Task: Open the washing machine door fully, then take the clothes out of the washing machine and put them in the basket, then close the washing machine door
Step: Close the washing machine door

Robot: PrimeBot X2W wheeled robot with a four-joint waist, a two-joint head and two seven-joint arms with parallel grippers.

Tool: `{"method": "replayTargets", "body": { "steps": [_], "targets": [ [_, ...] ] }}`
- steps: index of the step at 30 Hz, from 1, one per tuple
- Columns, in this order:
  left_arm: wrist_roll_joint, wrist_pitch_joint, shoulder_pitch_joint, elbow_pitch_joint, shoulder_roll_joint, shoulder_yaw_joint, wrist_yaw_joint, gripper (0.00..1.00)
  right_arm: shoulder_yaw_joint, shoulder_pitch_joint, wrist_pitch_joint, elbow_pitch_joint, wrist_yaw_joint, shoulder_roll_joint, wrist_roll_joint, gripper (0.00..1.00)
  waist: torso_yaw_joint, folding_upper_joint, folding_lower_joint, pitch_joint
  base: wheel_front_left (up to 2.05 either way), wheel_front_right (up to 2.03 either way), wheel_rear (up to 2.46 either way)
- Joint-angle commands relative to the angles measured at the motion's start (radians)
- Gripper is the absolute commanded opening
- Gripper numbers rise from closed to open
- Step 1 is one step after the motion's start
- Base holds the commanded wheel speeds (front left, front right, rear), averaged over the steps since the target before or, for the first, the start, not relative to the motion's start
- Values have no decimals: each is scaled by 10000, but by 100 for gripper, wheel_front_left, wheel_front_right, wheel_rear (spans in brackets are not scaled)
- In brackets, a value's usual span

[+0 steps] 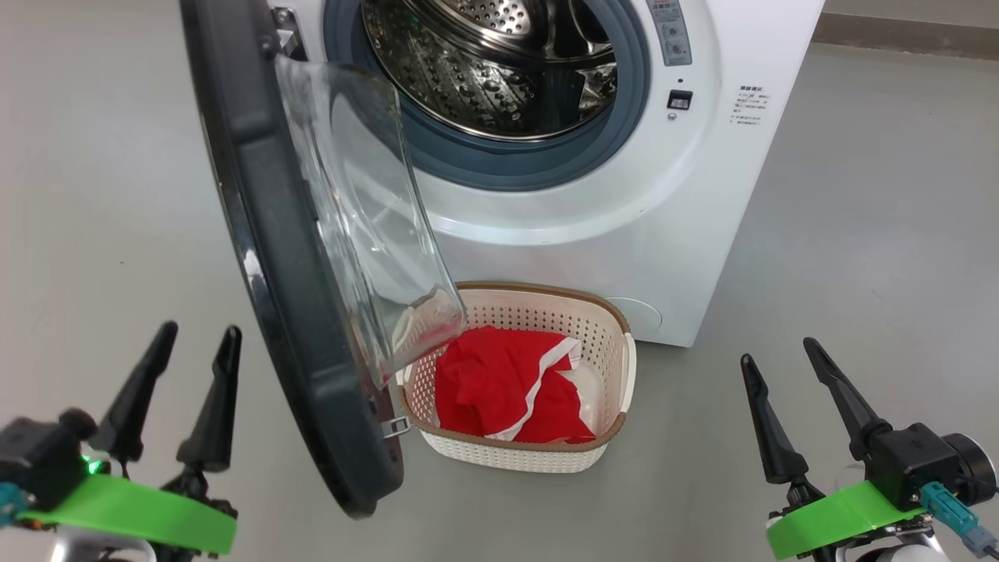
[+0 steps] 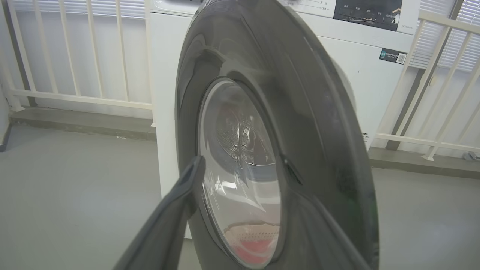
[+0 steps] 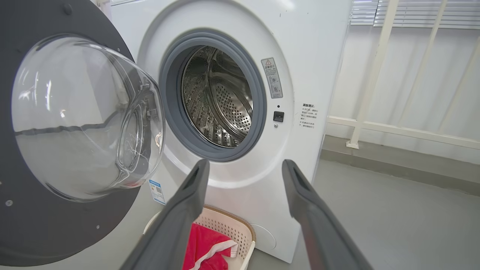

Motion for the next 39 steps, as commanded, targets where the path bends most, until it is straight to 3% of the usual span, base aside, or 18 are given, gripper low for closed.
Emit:
{"method": "replayTargets", "body": {
  "steps": [1,15,39],
  "targets": [
    [270,-270,-72,-64,374,305,-71,100,185,-125,-115,-268,48,-49,83,100,-29,0,0,-4,0,0,0],
    [1063,-1561,870,576,184,147,235,100,138,39,-228,-209,48,-49,233,100,-70,0,0,-53,0,0,0],
    [1384,-1679,1460,399,98,-122,551,100,172,228,-198,-224,48,-49,227,100,29,0,0,-243,0,0,0]
  ]
}}
